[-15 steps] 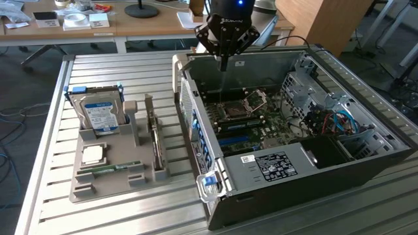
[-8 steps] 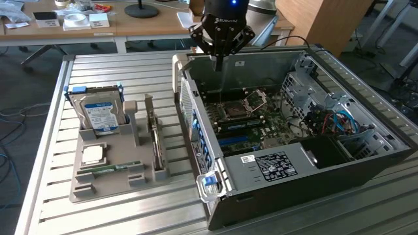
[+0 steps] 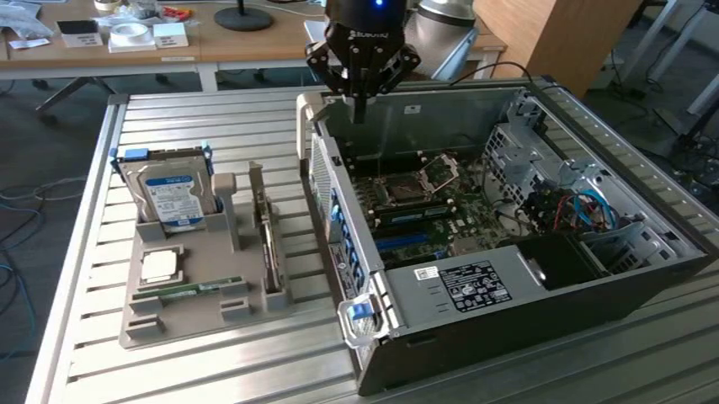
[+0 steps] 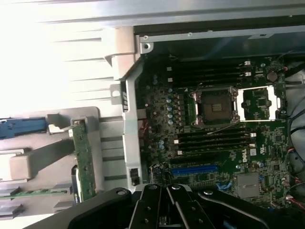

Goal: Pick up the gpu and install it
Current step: 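Reach for the gpu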

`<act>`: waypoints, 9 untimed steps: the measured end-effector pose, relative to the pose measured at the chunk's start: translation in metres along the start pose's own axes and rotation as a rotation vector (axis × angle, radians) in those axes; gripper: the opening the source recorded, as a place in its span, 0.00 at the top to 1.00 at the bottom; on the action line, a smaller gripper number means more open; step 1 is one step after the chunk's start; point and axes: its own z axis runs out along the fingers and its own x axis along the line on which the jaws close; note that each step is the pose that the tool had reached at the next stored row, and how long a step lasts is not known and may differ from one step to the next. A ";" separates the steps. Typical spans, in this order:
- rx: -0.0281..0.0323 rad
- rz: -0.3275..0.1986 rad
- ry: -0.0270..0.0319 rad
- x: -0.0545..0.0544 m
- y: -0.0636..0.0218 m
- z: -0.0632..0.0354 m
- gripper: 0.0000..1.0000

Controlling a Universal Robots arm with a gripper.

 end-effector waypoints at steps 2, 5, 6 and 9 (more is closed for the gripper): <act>0.0001 0.003 -0.0004 0.006 -0.0002 -0.0002 0.89; 0.0001 0.007 -0.0009 0.014 -0.0004 -0.0004 0.89; 0.0001 0.008 -0.0010 0.017 -0.0005 -0.0004 0.89; 0.0002 0.014 -0.0013 0.025 -0.0007 -0.0006 0.89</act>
